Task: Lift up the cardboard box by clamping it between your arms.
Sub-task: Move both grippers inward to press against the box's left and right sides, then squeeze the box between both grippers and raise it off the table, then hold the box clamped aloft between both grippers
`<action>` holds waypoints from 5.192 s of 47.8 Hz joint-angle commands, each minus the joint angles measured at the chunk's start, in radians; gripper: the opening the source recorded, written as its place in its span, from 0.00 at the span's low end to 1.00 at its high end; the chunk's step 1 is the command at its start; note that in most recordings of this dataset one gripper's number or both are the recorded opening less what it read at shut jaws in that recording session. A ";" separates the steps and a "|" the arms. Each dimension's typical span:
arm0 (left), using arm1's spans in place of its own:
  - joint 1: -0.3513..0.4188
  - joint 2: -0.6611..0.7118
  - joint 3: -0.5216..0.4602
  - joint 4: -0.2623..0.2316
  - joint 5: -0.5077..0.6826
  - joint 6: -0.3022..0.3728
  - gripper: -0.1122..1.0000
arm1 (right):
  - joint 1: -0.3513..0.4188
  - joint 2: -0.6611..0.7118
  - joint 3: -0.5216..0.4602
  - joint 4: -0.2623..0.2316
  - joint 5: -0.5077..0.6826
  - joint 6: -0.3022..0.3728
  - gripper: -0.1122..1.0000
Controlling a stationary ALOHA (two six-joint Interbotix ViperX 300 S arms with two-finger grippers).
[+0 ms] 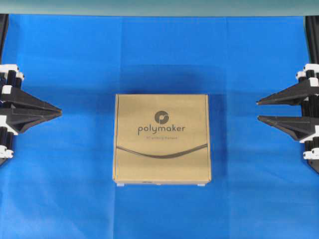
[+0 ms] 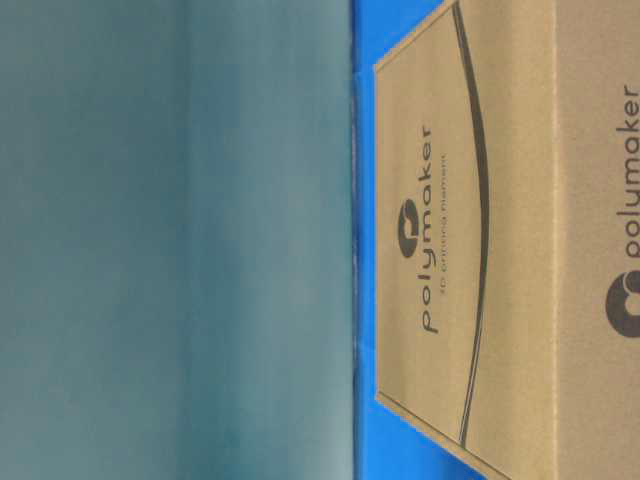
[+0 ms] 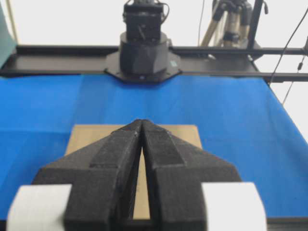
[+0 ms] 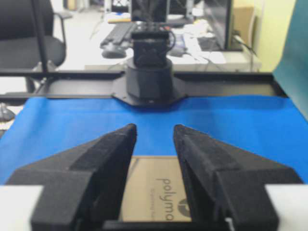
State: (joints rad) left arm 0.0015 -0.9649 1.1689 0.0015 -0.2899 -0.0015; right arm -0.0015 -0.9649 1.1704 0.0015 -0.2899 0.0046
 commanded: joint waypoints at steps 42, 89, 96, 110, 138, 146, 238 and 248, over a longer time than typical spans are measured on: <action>0.011 0.379 -0.204 0.020 0.624 -0.048 0.10 | -0.048 0.413 -0.202 0.032 0.882 0.023 0.10; 0.032 0.784 -0.322 0.020 0.554 -0.052 0.90 | -0.069 0.781 -0.258 0.003 0.690 -0.038 0.99; 0.034 0.842 -0.362 0.020 0.554 -0.049 0.90 | -0.069 0.825 -0.285 0.003 0.661 -0.044 0.99; 0.034 0.930 -0.434 0.020 0.554 -0.048 0.89 | -0.061 0.933 -0.367 0.003 0.612 -0.046 0.99; 0.054 0.945 -0.459 0.020 0.558 -0.041 0.89 | -0.058 0.988 -0.454 0.008 0.612 -0.035 0.99; 0.063 0.943 -0.472 0.020 0.558 -0.011 0.90 | -0.058 0.986 -0.462 0.008 0.620 -0.034 0.99; 0.071 0.703 -1.177 0.020 1.401 -0.003 0.89 | -0.054 0.758 -1.120 0.026 1.531 0.006 0.99; 0.071 0.703 -1.177 0.020 1.401 -0.003 0.89 | -0.054 0.752 -1.123 0.026 1.531 0.006 0.99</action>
State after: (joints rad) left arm 0.0614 -0.2884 0.0675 0.0199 1.1689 0.0107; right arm -0.0690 -0.2332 0.1043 0.0123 1.2947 -0.0522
